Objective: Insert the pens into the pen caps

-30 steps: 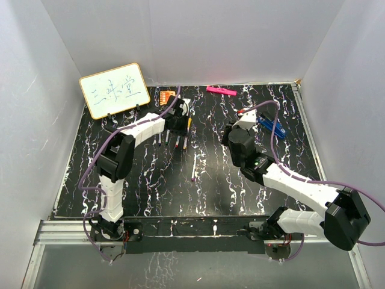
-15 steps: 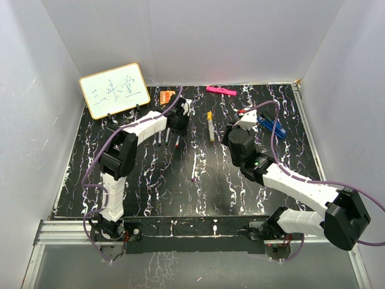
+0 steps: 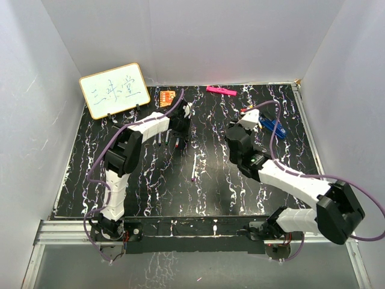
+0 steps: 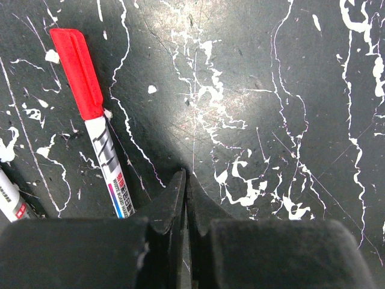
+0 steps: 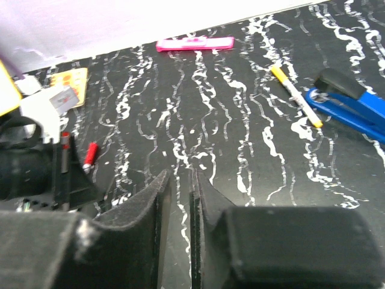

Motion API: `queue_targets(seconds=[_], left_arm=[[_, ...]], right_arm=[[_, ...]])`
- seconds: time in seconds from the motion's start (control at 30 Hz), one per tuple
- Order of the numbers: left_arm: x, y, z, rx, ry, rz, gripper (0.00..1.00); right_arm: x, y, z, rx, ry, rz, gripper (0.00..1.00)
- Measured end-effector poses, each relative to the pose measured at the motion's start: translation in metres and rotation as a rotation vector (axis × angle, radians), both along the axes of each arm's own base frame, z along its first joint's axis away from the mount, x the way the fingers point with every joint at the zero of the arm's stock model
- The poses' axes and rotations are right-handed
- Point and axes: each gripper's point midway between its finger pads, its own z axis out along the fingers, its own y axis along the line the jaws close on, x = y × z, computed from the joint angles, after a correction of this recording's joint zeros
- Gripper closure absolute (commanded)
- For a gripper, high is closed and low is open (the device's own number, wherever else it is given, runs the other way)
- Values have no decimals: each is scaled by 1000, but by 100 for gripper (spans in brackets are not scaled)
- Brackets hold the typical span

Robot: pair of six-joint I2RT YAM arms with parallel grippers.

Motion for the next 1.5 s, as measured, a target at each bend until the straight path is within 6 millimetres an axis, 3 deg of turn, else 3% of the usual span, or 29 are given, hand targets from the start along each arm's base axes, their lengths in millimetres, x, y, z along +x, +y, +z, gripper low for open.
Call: queue_targets(seconds=[0.1,0.3,0.53,0.63,0.73,0.93,1.17,1.3,1.5], left_arm=[[0,0,0,-8,-3,6,100],[-7,1,15,-39,-24,19,100],[-21,3,63,-136,-120,33,96],[-27,5,86,-183,-170,38,95],[-32,7,105,-215,-212,41,94],[-41,14,130,-245,-274,48,93],[-42,17,136,-250,-298,61,93],[-44,18,131,-247,-287,65,93],[-43,19,131,-245,-287,73,93]], right_arm=[[12,-10,-13,-31,35,-57,59],[53,-41,-22,-46,97,-159,56],[135,-97,-34,-59,186,-247,50],[172,-107,-53,-94,253,-237,47],[190,-111,-81,-130,339,-200,46],[196,-124,-125,-152,482,-134,45],[205,-147,-127,-153,509,-119,45],[214,-146,-129,-165,504,-98,45],[217,-144,-154,-181,548,-67,46]])
